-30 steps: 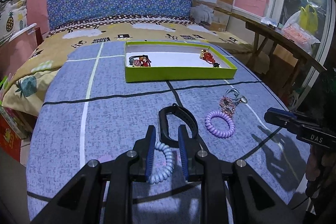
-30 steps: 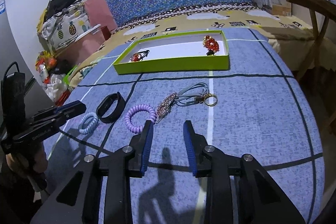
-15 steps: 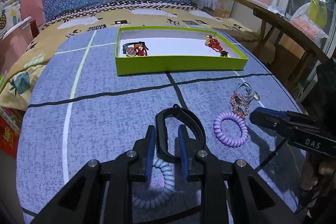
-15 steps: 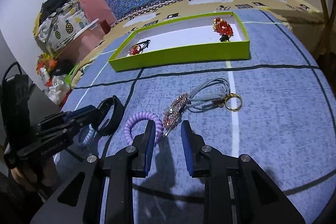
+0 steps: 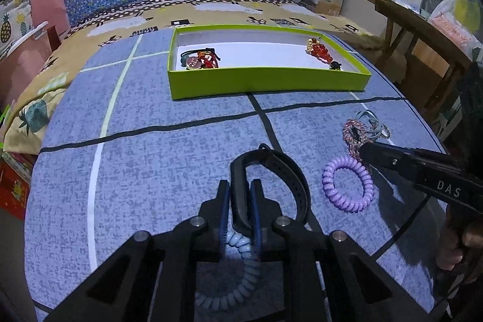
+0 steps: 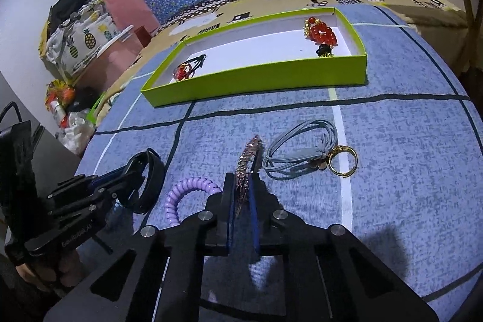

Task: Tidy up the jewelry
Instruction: 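Reach the left tool to the black band while the right tool grasps the pink glitter keychain, then carry the pink keychain with the right tool while the left tool carries the black band to the box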

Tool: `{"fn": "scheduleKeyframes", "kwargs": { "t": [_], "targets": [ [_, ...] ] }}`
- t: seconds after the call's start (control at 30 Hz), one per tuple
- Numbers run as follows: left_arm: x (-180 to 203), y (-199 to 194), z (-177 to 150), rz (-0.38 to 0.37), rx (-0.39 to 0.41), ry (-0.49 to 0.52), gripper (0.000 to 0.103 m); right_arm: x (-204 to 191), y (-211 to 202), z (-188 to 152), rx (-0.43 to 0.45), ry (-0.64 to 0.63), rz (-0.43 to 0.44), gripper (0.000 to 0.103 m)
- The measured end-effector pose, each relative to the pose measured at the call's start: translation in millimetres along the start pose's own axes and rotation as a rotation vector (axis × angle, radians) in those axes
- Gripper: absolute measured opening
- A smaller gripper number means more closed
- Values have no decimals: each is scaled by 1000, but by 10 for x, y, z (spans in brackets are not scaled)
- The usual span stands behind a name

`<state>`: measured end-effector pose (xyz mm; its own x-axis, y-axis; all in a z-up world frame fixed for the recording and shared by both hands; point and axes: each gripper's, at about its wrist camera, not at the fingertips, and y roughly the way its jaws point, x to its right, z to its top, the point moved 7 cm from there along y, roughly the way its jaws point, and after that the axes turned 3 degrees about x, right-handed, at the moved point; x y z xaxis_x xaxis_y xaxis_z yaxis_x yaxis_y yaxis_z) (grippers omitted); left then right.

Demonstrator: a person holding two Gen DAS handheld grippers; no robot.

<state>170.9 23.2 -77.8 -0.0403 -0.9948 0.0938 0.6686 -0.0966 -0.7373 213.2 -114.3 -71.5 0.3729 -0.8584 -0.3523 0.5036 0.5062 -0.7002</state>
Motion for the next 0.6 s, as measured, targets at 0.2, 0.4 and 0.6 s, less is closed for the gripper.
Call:
{"fn": "scheduleKeyframes", "kwargs": {
  "t": [0.2,0.4,0.6],
  "targets": [
    [0,-30,-1,-10,9,2,13,-21,-38,-13,9,-14,1,6],
    [42,-153,21,-34,47,12,13,-40,-146,-27,31,-14,13,6],
    [87,-279,78,-52,84,11,13,-66,-301,-2,63,-6,28,6]
  ]
}}
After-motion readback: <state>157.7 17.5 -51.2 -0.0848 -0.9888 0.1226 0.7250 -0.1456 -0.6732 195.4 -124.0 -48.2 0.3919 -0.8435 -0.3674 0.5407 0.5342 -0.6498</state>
